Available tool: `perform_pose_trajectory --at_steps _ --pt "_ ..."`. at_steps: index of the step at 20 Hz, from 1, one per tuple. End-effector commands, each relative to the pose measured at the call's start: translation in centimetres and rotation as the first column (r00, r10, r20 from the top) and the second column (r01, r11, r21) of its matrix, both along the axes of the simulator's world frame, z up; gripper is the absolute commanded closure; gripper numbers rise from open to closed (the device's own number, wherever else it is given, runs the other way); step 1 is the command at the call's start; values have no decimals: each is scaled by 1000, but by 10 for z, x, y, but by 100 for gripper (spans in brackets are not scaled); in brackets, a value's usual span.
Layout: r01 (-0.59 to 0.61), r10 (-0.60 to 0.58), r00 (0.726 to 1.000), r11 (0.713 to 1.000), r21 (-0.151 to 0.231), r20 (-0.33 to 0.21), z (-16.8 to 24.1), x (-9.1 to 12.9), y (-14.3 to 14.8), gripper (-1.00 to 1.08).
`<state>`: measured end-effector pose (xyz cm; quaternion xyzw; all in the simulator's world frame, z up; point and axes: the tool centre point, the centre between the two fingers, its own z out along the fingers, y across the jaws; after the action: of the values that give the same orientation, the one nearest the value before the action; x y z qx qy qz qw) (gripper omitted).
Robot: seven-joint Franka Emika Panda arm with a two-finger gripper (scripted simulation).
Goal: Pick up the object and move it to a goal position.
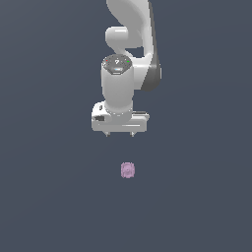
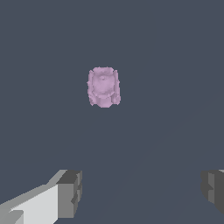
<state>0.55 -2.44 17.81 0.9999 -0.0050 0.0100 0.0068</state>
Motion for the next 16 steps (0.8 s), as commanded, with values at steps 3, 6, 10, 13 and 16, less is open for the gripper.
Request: perform_pose_trajectory --at_steps 3,6,10,13,16 --pt "-6 6 1000 1000 -1 -1 0 0 2 -92" --pt "-34 34 999 999 -6 -4 -2 -1 9 -92" --pt "-76 76 997 997 -13 -9 -3 -4 21 -92" --pt "-80 79 997 997 -13 -9 -2 -5 21 -92" --pt "-75 75 997 997 -12 -9 -3 -3 20 -92"
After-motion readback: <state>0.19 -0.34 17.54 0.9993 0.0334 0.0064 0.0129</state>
